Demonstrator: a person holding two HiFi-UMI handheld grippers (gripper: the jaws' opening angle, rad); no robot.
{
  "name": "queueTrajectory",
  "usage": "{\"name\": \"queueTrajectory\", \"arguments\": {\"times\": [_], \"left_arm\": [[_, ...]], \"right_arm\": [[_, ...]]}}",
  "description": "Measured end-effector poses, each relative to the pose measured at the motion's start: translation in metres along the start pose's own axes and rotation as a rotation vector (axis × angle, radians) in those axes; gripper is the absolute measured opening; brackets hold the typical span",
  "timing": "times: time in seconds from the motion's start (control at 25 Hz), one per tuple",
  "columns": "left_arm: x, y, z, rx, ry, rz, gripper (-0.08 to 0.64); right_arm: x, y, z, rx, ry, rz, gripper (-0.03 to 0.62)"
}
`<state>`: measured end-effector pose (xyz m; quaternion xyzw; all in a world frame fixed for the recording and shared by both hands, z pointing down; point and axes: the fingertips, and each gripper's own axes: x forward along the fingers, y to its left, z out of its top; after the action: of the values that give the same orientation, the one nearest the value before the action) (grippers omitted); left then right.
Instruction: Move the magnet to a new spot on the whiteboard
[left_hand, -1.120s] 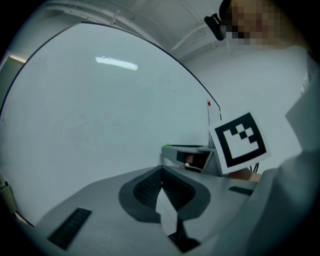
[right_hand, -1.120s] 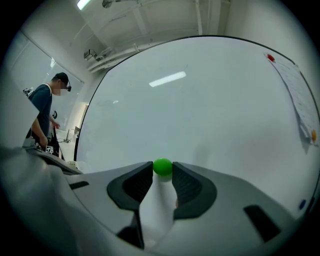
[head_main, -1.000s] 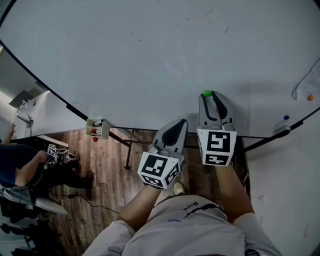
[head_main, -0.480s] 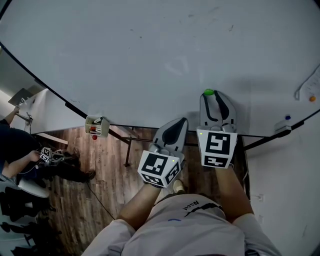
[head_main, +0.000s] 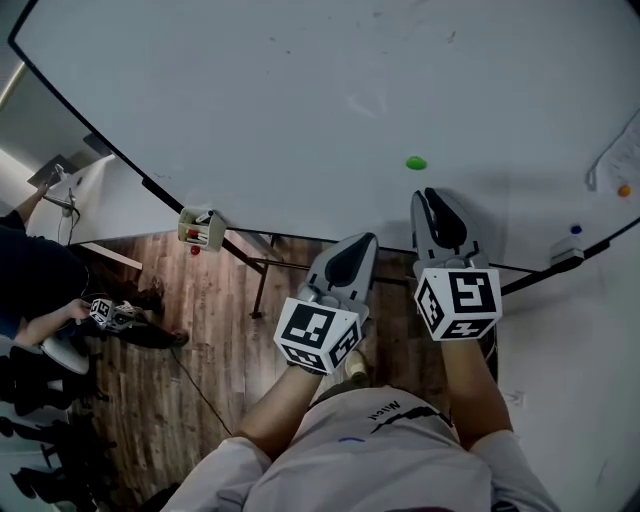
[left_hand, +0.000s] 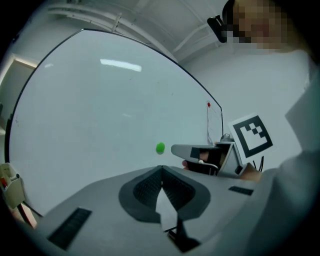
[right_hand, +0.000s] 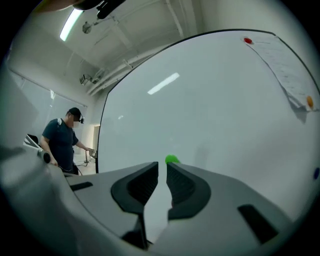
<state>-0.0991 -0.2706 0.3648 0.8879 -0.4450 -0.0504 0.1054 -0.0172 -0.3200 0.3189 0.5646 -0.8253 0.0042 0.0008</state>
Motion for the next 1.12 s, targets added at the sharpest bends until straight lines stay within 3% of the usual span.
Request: {"name": "queueTrajectory", "arguments": {"times": [0.2, 0.6, 1.12], "left_arm": [[-0.025, -0.023, 0.003, -0.002, -0.013, 0.041, 0.011], [-0.058, -0.091, -0.011, -0.013, -0.001, 0.063, 0.011], [-0.087, -0.139, -0.005, 0.005, -0.004, 0.069, 0.011]], "right_arm": [[-0.027, 0.013, -0.011, 0.052, 0.026, 0.12, 0.034], [-0.102, 0.033, -0.038, 0.085, 0.094, 0.279, 0.014], [-0.155, 0.047, -0.035, 0.078, 0.082, 0.342, 0.014]]}}
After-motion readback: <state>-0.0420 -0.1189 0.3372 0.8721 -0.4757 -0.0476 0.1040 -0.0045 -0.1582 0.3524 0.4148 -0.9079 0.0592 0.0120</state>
